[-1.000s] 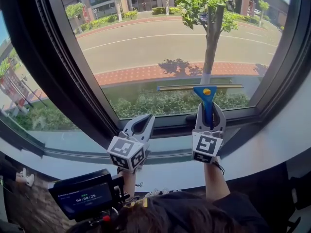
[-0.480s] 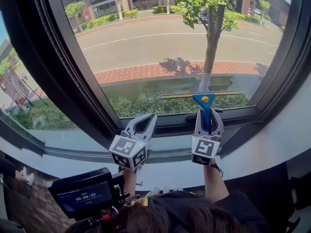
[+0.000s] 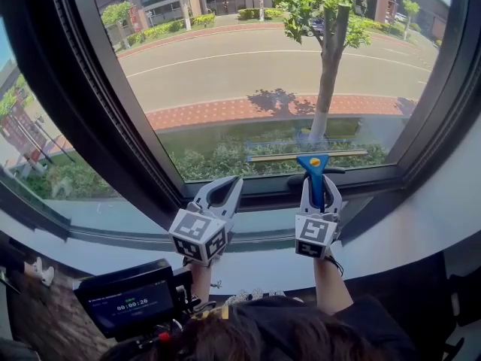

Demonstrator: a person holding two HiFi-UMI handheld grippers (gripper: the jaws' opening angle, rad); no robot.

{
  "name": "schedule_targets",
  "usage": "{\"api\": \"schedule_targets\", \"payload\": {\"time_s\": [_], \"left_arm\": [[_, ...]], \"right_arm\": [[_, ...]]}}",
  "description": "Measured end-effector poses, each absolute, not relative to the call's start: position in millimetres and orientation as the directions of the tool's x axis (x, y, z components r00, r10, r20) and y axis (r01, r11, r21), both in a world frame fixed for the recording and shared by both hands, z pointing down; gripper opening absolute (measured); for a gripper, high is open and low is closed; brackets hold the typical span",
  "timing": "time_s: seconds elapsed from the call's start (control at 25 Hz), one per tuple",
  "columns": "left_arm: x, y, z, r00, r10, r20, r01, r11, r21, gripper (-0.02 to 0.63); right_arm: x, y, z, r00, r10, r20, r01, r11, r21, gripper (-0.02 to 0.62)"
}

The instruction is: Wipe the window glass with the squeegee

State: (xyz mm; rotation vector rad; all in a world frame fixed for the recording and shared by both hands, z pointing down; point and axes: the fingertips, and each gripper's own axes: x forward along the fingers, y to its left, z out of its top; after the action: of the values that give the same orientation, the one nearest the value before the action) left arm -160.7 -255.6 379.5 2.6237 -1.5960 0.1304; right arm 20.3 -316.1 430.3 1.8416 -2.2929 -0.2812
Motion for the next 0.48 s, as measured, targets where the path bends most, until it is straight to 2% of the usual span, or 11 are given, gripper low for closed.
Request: {"api": "schedule_targets", "payload": {"time_s": [0.48], "left_arm": [[-164,-255,381,0.450,-0.885,0.117,-0.893,-0.450,0.024,0.002]], "right_arm": [[19,-317,449,-0.213,-0.974,0.079,-0.940,0.226,0.255,0.143]]}}
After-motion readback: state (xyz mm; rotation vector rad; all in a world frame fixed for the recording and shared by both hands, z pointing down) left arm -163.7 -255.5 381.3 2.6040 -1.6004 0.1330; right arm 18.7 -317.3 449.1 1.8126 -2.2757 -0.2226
